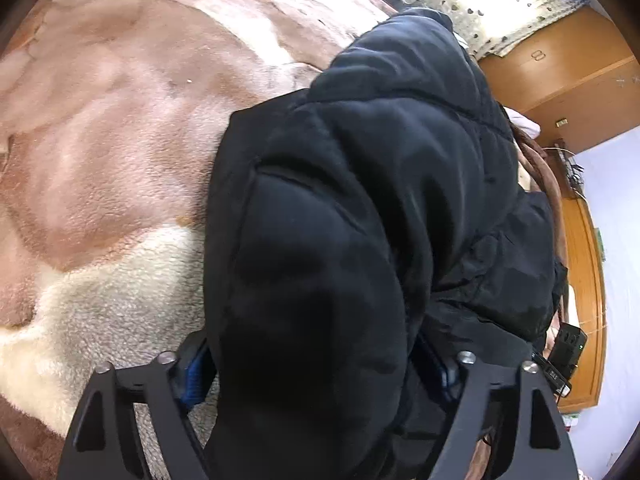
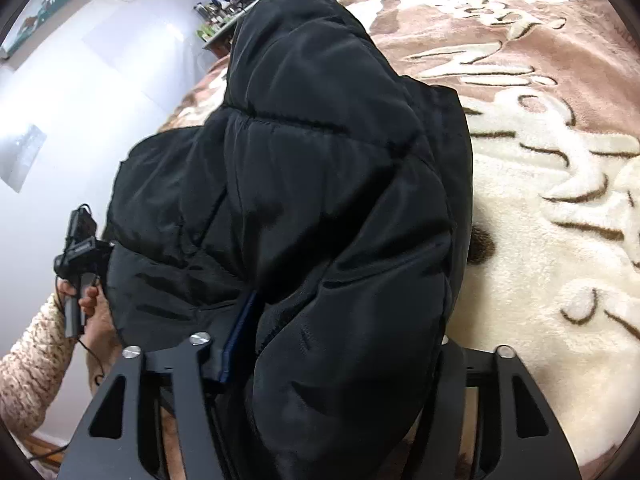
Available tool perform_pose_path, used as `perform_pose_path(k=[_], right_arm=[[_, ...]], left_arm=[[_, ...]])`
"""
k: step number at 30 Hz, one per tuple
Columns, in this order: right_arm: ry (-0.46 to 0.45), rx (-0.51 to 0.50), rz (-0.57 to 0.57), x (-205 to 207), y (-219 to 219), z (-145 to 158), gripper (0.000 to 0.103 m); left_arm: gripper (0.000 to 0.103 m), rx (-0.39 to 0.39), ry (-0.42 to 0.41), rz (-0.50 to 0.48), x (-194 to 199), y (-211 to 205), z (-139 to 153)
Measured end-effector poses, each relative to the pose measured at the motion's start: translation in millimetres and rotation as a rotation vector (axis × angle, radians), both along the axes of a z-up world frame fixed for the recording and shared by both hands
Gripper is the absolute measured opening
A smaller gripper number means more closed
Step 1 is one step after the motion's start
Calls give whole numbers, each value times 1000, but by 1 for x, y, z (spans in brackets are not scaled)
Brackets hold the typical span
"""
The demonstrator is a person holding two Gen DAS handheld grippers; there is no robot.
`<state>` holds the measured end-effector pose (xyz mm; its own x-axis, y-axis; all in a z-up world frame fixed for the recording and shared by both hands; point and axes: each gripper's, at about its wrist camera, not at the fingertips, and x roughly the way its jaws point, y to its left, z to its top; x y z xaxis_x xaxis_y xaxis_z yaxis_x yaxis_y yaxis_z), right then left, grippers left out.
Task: Fold large clothes
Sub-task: 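Fold the lifted jacket edge over the bundle with both grippers, then release the jacket and press the folded bundle flat with both grippers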
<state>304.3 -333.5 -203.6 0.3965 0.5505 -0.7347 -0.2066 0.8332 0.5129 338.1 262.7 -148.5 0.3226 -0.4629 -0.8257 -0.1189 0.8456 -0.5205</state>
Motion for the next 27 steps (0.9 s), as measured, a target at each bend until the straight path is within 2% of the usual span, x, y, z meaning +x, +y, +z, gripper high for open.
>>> perform_pose_path(k=[2, 7, 12, 14, 16, 19, 23, 25, 26, 27], right_arm=[[16, -12, -16, 1, -3, 3, 73], [1, -78, -34, -6, -3, 22, 77], [-35, -154, -64, -18, -4, 47, 77], [-66, -201, -106, -24, -8, 61, 77], [-129, -290, -203, -33, -15, 81, 77], [-220, -279, -237, -47, -14, 111, 77], [-274, -319, -185, -61, 18, 125, 77], [-309, -366, -165, -67, 32, 122, 77], [-329, -418, -162, -66, 44, 119, 77], [-325, -470, -166, -62, 53, 115, 77]], left_arm=[[88, 3, 2, 24, -6, 10, -2], [89, 50, -7, 63, -14, 16, 13], [89, 130, -73, 111, -29, 26, 52], [89, 186, -110, 137, -37, 29, 73], [89, 231, -172, 126, -45, 25, 95], [89, 225, -207, 112, -48, 12, 114], [89, 195, -207, 70, -48, -17, 118], [89, 264, -203, 48, -46, -36, 113], [89, 318, -194, 43, -42, -45, 108], [89, 338, -179, 37, -39, -52, 104]])
